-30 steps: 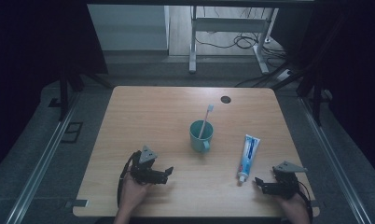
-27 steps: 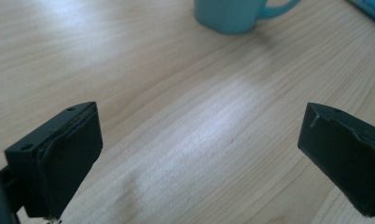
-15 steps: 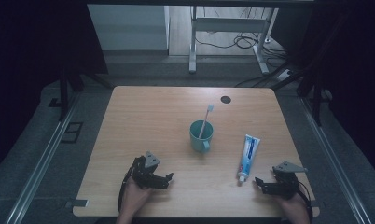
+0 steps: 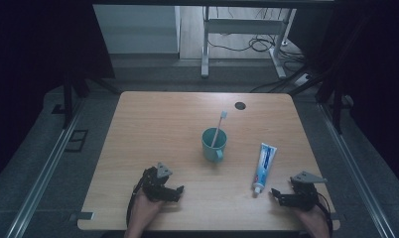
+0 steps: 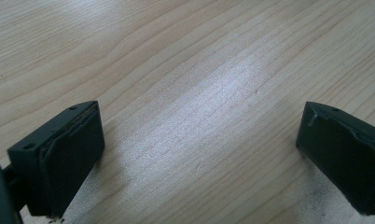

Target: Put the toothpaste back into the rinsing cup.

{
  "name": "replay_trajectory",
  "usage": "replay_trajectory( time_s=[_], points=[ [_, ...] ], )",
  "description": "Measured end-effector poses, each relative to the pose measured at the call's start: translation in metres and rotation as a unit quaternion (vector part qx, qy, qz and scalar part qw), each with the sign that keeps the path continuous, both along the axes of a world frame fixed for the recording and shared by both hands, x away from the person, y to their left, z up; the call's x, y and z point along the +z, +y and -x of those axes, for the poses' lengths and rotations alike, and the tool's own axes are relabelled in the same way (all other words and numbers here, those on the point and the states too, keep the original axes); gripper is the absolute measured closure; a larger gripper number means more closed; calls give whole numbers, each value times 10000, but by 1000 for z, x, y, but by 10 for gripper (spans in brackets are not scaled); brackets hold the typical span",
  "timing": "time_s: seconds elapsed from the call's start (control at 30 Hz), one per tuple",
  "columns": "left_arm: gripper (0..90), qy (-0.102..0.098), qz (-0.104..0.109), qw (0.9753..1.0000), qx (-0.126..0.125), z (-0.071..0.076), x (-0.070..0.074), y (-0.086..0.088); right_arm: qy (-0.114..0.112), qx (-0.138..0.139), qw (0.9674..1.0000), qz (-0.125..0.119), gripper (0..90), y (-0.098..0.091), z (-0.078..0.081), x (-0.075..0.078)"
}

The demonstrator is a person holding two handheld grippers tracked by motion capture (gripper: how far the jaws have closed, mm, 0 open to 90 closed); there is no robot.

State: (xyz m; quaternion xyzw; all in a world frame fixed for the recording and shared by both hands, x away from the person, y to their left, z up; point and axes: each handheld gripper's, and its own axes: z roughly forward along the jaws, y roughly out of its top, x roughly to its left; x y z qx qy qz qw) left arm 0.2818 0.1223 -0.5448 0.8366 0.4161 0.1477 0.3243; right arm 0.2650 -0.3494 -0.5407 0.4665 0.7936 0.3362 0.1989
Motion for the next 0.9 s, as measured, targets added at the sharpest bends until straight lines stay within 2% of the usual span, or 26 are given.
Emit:
replay_trajectory(
  time_s=[0.1,0.2,0.4,0.47,0.6,0.8,0.9],
  points=[
    [10,0,2,10000,3,0,0,0,96,3,10000,-5,96,0,1,2],
    [10,0,0,10000,1,0,0,0,189,128,9996,-186,50,-1,1,4],
    [11,-1,1,10000,9,0,0,0,3,10,10000,-77,32,0,3,10],
    [11,-1,1,10000,15,0,0,0,-51,-42,10000,-14,43,0,3,11],
    [12,-3,3,10000,19,0,0,0,-11,83,10000,-45,133,-1,2,15],
    [13,-1,3,10000,30,0,0,0,21,239,9996,-115,137,3,-1,26],
    [13,-1,2,10000,29,0,0,0,-13,313,9995,-25,131,5,-4,34]
  ],
)
